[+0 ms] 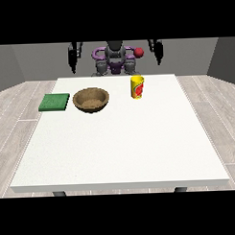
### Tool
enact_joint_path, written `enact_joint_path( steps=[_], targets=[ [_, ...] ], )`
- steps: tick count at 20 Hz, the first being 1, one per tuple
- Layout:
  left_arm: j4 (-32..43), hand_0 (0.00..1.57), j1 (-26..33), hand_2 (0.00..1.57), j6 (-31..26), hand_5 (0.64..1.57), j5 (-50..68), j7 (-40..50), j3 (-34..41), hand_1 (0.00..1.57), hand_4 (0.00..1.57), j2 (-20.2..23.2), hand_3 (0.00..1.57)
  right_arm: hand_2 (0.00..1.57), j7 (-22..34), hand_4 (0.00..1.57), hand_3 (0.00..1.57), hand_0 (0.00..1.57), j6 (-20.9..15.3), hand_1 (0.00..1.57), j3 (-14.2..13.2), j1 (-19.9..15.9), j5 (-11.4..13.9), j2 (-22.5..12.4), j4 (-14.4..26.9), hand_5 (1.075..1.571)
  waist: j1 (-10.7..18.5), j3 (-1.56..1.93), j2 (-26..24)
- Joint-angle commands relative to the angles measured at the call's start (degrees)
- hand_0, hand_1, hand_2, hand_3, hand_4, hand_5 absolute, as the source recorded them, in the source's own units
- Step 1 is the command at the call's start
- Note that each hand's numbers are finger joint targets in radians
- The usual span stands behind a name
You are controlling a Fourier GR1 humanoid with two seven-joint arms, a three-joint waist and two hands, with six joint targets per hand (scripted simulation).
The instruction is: Pick the cup and pour the ball into the bowl, then pick the bowl and place it on the pad
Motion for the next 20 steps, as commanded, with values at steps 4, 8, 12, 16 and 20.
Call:
enact_joint_path(
  steps=[4, 8, 12, 16, 20],
  targets=[
    [-4.88, 0.00, -0.59, 0.00, -0.63, 1.562, 0.38, 4.83, 0.46, 0.00, 0.00, 2.17, 0.00, 0.00, 4.24, 0.58, 0.00, 0.00, 0.16, 0.00, -0.43, -1.39, -1.00, -1.02, -5.11, 1.570, 0.22, -1.31, -13.24],
    [-7.02, 0.00, 9.13, 0.00, 1.01, 1.563, 8.31, 11.69, -4.18, 0.00, 0.00, -3.87, 0.00, 0.00, 13.51, 0.54, 0.00, 0.00, 0.98, 0.00, 1.08, 6.79, -8.46, 4.33, -9.19, 1.571, -2.32, -2.12, -24.91],
    [-15.89, 0.00, 10.91, 0.00, 1.90, 1.555, 9.06, 21.75, -4.21, 0.00, 0.00, -3.26, 0.00, 0.00, 19.25, 0.53, 0.00, 0.00, 0.34, 0.00, 0.13, 12.53, -11.07, 3.45, -14.85, 1.569, -0.96, -2.04, -26.87],
    [-23.81, 0.00, 15.48, 0.00, 3.79, 1.553, 6.56, 22.17, -8.34, 0.00, 0.00, -4.04, 0.00, 0.00, 21.34, 0.52, 0.00, 0.00, -1.04, 0.00, -0.96, 13.91, -11.52, 2.54, -23.08, 1.569, 0.45, -2.05, -23.03],
    [-23.61, 0.00, 12.92, 0.00, 6.06, 1.546, 3.81, 16.69, -10.91, 0.00, 0.00, -4.07, 0.00, 0.00, 11.33, 0.48, 0.00, 0.00, 3.84, 0.00, -1.44, 18.68, -12.80, 2.40, -22.60, 1.570, -0.90, -2.03, -15.26]
  ],
)
